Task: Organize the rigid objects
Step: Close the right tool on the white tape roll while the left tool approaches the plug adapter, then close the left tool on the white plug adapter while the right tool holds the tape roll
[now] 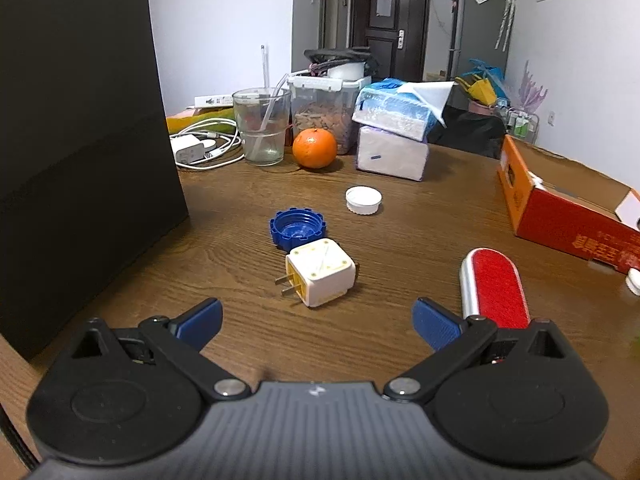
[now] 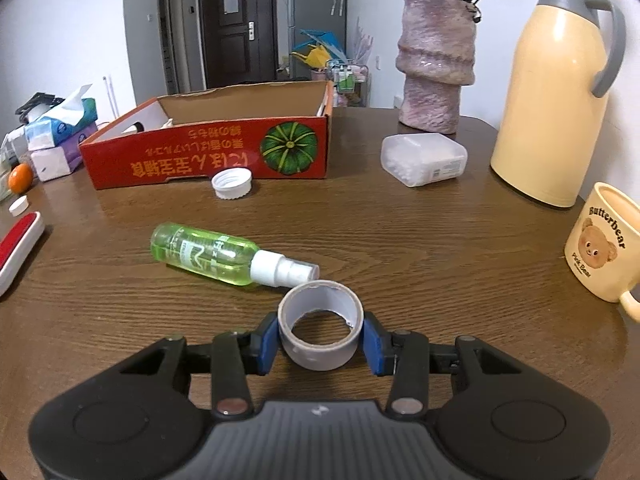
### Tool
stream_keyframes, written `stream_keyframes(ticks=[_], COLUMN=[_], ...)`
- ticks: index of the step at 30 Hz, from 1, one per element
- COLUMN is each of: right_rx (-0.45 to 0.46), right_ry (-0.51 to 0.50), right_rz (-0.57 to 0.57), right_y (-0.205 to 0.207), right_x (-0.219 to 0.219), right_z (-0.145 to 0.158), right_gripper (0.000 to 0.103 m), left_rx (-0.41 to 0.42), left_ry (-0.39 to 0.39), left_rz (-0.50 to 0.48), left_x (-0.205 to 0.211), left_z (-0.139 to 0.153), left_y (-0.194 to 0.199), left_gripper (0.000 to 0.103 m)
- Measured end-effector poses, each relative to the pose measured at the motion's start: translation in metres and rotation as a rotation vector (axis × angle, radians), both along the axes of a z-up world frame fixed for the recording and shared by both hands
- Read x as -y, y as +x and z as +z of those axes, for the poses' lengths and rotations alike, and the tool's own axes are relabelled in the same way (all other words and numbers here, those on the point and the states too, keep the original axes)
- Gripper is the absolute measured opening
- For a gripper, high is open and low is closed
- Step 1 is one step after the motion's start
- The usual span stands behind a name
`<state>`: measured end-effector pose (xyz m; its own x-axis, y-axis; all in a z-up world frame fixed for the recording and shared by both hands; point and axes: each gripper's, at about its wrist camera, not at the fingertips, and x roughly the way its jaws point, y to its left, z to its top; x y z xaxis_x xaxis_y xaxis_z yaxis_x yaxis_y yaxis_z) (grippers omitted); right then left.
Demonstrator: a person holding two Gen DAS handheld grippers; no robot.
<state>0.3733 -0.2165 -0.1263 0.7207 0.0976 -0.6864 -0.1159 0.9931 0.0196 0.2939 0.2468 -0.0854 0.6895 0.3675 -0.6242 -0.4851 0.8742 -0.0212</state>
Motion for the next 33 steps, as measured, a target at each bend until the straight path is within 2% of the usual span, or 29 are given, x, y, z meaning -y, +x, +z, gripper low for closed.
stream_keyframes(ticks=[23,26,29,30,33], right_rx=[0.036,0.037,0.036,0.036,0.035], right_ry=[0.002,-0.001,-0.002,-0.003,-0.002], right_rz=[-0.032,-0.036,-0.037,-0.038,-0.036], right_y=[-0.004,-0.003,-0.001,-0.001,-0.001], right_x=[0.003,0.003,0.002,0.001,-0.001], right_z=[0.006,0.006,0.006,0.007,0.007], right_gripper=[0.042,0.042,0.042,0.042,0.042], left_rx=[-0.046,-0.053,-0.062,-0.065,-0.063], left_ry=[0.028,0.035,0.0,-0.014,-0.011], left_rz=[0.13,0.132,0.108,0.097,0.095], left_x=[-0.028,-0.03,-0.034,-0.035,-0.035], left_z=[-0.038,-0.039,-0.041,-0.042,-0.042], left_y=[0.076,0.077,0.078,0.077,0.076], left_gripper=[0.102,0.095,0.073,0.069,0.069])
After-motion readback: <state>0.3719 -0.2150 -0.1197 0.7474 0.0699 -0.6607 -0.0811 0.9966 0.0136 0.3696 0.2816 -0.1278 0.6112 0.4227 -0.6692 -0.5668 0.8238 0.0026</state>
